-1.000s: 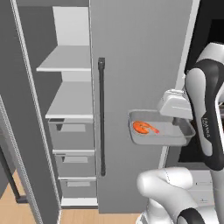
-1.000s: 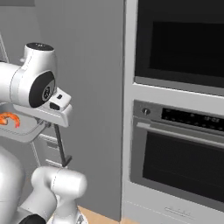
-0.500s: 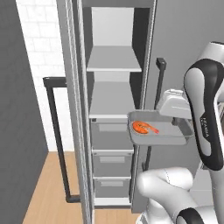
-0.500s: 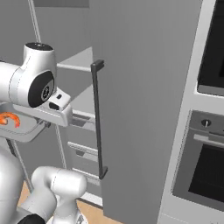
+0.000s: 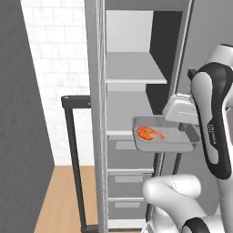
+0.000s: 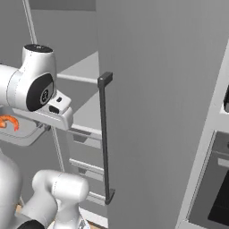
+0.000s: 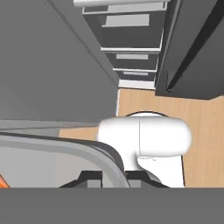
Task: Take the meat container that has the shrimp and place it on the second highest rack of the freezer. Then take the vegetable container that has the avocado and cucumber and place it on the highest rack of the freezer.
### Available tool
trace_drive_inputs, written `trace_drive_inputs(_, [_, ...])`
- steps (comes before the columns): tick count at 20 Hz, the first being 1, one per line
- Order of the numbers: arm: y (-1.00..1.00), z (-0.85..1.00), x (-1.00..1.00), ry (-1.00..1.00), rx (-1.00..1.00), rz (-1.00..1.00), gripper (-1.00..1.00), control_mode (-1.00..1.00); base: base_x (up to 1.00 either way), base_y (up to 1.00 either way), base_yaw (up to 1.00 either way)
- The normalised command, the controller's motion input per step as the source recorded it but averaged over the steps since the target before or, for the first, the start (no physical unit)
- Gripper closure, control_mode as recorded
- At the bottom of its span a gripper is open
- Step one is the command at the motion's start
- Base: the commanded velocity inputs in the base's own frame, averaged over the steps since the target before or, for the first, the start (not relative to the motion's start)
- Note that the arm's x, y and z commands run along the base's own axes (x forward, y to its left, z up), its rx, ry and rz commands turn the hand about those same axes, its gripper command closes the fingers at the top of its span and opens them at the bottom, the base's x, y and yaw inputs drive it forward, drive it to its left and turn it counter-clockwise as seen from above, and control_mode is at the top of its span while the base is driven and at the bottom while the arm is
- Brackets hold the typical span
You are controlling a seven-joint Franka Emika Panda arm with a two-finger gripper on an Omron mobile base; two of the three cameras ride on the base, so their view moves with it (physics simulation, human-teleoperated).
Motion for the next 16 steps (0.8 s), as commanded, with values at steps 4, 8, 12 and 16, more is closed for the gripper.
trace_drive_inputs(4, [0.0,0.0,0.0,0.0,0.0,0.0,1.0,1.0,0.58,0.0,0.0])
trace_drive_inputs(8, [-0.14,0.03,-0.3,0.0,0.11,-0.1,1.0,-1.0,0.03,0.0,0.0])
trace_drive_inputs(12, [-0.31,0.0,-0.62,0.0,0.12,-0.39,1.0,-1.0,0.0,0.0,0.0])
trace_drive_inputs(16, [-0.01,-0.11,0.12,0.0,0.02,-0.64,1.0,-1.0,0.0,0.0,0.0])
